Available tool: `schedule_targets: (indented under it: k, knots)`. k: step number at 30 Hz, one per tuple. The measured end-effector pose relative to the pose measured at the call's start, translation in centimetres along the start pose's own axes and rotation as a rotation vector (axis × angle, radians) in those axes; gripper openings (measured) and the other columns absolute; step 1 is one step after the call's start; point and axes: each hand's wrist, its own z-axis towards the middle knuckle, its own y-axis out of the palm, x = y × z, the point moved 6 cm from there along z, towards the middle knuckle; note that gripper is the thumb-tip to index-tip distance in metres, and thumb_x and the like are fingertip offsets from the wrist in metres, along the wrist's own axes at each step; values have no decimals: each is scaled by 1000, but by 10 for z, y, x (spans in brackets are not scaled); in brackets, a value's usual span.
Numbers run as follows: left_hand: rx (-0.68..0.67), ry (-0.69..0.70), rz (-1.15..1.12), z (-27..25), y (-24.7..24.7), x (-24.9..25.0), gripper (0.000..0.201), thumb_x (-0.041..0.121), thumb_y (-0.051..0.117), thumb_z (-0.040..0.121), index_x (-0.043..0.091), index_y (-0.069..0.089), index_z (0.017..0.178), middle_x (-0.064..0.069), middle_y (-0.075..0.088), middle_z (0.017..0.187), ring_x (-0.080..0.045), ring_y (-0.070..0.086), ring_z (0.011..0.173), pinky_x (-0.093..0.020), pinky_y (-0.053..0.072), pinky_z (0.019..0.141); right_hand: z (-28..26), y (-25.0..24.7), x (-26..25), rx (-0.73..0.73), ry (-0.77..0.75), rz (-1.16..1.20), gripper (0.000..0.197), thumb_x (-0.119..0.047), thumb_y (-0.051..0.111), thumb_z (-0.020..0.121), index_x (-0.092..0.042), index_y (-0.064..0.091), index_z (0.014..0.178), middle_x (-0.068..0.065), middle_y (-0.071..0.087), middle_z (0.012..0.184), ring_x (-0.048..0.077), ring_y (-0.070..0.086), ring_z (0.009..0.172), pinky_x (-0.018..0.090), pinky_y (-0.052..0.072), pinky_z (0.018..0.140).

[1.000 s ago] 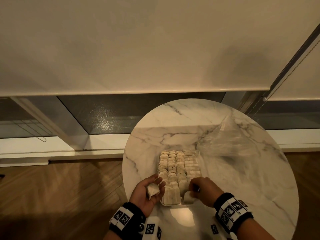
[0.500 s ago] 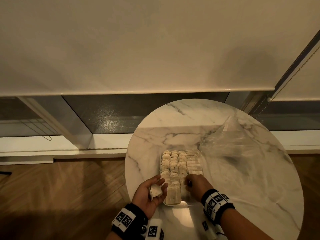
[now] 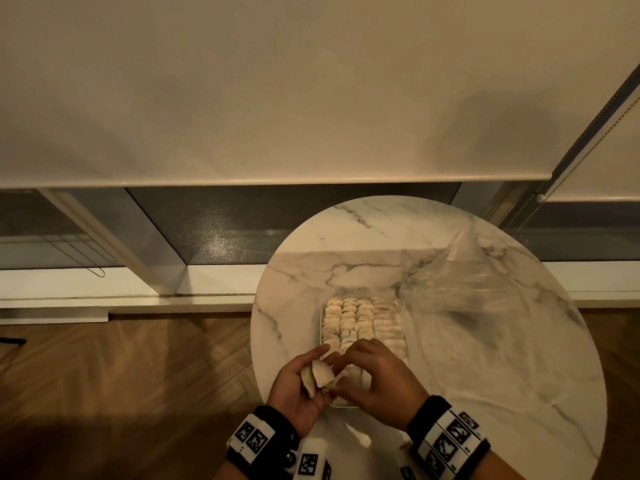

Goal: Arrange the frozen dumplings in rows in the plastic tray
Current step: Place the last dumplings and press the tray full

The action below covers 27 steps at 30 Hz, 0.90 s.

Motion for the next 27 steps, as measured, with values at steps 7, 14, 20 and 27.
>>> schedule_targets:
  k: [7, 14, 20, 27]
  knots:
    - [-58, -2, 106, -3, 12, -5, 57, 17, 76, 64, 4, 68, 119, -19, 66, 120, -32, 62, 105, -45, 49, 94, 4, 3, -10, 39, -79, -92, 23, -44, 57, 84, -34, 67, 102, -16, 62, 101, 5, 49, 95, 22, 44, 76]
    - [-40, -25, 128, -4, 10, -6, 45, 16, 65, 83, 1, 64, 125, -21, 66, 122, -33, 64, 105, -42, 52, 87, 3, -24, 2, 175, 96, 265, 6, -35, 71, 90, -32, 76, 87, -18, 71, 81, 7, 65, 80, 22, 50, 66]
    - [26, -43, 87, -4, 4, -4, 36, 10, 70, 66, 3, 65, 101, -16, 64, 95, -31, 63, 87, -37, 57, 72, -5, -54, 35, 281, 287, 356, 8, -31, 74, 87, -27, 72, 81, -13, 73, 79, 6, 67, 80, 27, 55, 65]
    - [95, -21, 44, 3, -10, 1, 29, 11, 61, 80, 2, 64, 107, -17, 64, 96, -32, 63, 85, -37, 58, 68, -15, -22, 96, -76, 510, 34, 12, -22, 59, 95, -31, 60, 87, -6, 68, 81, 7, 62, 72, 27, 54, 68]
